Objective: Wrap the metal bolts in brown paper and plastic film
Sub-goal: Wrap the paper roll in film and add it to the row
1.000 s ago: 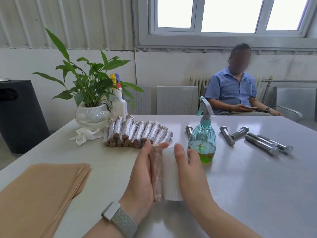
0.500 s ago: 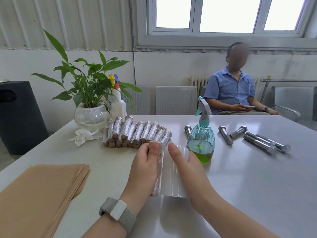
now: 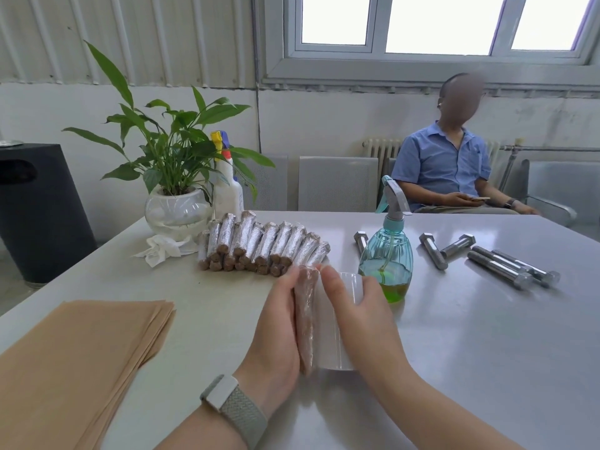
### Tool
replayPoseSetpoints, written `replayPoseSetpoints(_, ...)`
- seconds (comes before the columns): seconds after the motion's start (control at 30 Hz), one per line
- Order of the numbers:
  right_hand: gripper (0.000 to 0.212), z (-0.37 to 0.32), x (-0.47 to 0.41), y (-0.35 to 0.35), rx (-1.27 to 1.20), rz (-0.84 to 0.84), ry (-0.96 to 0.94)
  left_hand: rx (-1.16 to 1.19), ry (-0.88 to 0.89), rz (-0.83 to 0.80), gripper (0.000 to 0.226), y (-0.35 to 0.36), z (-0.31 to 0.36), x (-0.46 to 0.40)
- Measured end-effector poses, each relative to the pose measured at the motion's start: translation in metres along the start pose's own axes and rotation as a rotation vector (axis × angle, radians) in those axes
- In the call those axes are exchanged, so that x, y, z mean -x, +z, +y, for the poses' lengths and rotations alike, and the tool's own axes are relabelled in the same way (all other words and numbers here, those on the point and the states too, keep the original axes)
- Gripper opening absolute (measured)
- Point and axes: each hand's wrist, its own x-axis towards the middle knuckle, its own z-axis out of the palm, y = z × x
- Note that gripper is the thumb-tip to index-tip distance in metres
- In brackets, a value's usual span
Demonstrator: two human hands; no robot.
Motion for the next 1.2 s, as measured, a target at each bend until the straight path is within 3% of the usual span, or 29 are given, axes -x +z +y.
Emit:
replayPoseSetpoints(0.13, 0.083, 0.002, -0.004, -0.002, -0.119, -0.061, 0.089, -0.018, 0.018, 0.035, 0.047, -0.001, 0.0, -0.004)
replayPoseSetpoints(0.23, 0.081, 0.001, -0.006, -0.005, -0.279, -0.144, 0.233, -0.076, 0.071, 0.052, 0.049, -0.003, 0.001, -0.008)
replayPoseSetpoints(0.37, 0.084, 0.002, -0.006, -0.004, -0.206, -0.175, 0.226, -0.132, 0.11, 0.068, 0.046, -0.007, 0.0, -0.011)
replayPoseSetpoints(0.73, 0.063, 0.005, 0.001, 0.005, -0.102, -0.061, 0.044, -0.344, 0.247, 0.186, 0.053, -0.009, -0.003, -0.013)
replayPoseSetpoints(0.83, 0.064, 0.003, 0.003, 0.007, -0.091, -0.026, 0.012, -0.239, 0.226, 0.175, 0.058, -0.006, -0.004, -0.008)
replayPoseSetpoints(1.0, 0.039, 0.004, -0.001, 0.009, -0.121, 0.029, 0.084, -0.074, 0.108, 0.121, 0.048, -0.004, -0.004, -0.006)
replayPoseSetpoints(1.1, 0.063, 0.006, -0.004, 0.005, -0.174, -0.032, 0.154, 0.024, 0.035, 0.114, 0.039, -0.004, -0.005, -0.006)
replayPoseSetpoints(1.17, 0.08, 0.004, -0.006, -0.001, -0.257, -0.165, 0.246, 0.052, 0.025, 0.136, 0.042, -0.005, -0.005, -0.008)
replayPoseSetpoints(1.2, 0.079, 0.002, -0.007, -0.005, -0.286, -0.255, 0.277, 0.062, 0.02, 0.147, 0.043, -0.007, -0.005, -0.009)
